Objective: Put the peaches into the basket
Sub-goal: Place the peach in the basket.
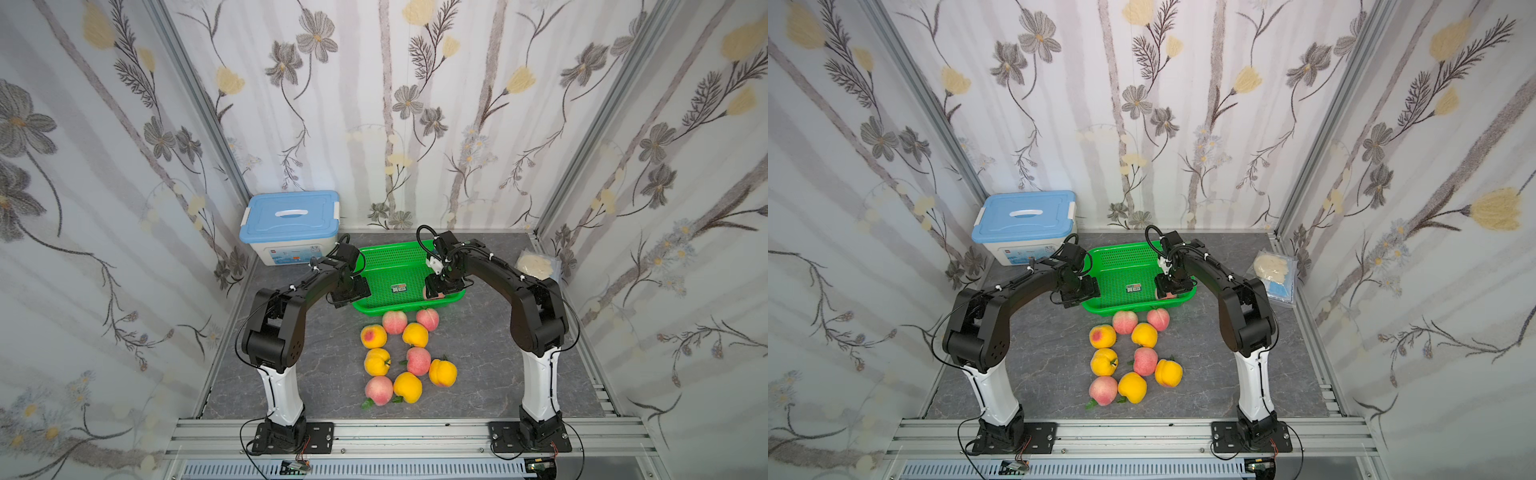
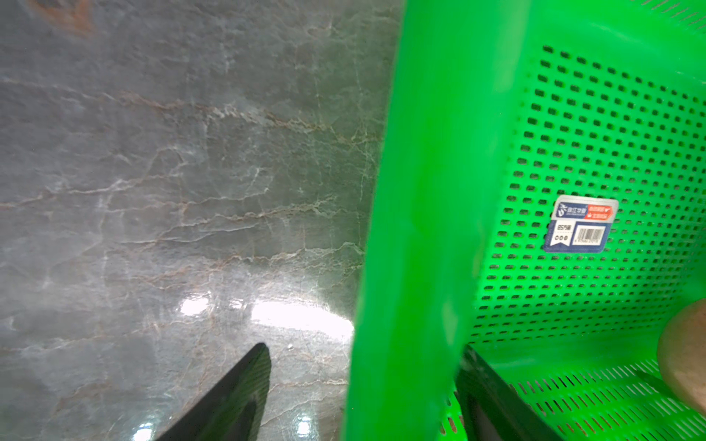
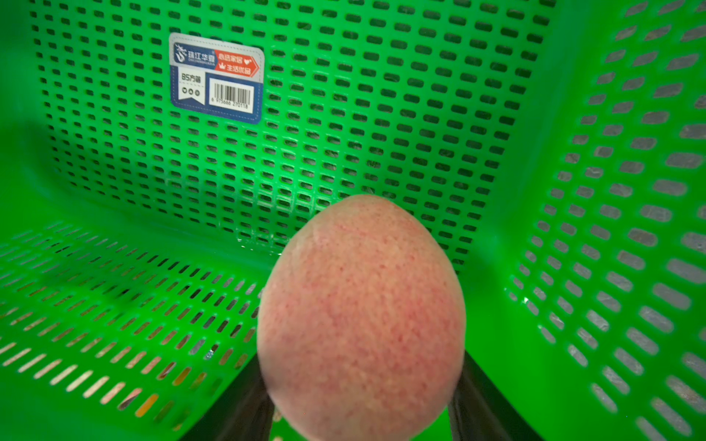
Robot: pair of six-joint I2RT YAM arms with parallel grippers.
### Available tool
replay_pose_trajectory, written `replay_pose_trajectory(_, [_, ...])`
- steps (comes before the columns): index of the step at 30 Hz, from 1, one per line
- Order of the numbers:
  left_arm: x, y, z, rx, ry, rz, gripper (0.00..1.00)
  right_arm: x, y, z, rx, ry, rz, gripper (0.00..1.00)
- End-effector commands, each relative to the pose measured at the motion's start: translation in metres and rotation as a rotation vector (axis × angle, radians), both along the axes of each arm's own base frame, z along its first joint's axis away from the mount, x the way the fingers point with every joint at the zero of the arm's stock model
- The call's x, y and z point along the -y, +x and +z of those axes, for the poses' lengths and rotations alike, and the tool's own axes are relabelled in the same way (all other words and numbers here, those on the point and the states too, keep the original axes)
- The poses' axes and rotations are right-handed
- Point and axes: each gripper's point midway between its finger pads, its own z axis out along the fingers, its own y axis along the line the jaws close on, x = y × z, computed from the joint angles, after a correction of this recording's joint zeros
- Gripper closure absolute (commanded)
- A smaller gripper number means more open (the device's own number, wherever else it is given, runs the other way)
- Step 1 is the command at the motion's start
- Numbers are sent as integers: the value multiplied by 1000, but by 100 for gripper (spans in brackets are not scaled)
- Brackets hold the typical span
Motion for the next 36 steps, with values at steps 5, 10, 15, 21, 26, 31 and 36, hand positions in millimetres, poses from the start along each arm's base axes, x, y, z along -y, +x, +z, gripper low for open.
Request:
replay_pose_trajectory(5, [-3, -3, -1, -10, 17, -4, 21, -2, 1, -4, -16, 2, -8, 31])
replay_pose_trajectory(10, [-4, -5, -2, -16, 23, -6, 21, -3, 1, 2, -3, 4, -5, 25])
replay_pose_trajectory(15, [-3, -4, 5, 0, 16, -5, 21, -2, 4, 21, 42, 12, -8, 21])
replay_pose_trajectory(21, [-3, -6, 9, 4, 7, -6, 21, -2, -1, 43, 87, 25, -5, 20])
replay_pose_trajectory(26, [-2, -9, 16, 32, -10, -7, 21, -3, -17, 63, 120, 39, 11, 20])
replay_pose_trajectory(31, [-3, -12, 28, 60, -17, -17, 21, -4, -41, 80, 156, 36, 45, 20])
replay_pose_trajectory(36, [2, -12, 46, 103, -51, -37, 21, -2, -67, 99, 202, 51, 74, 20])
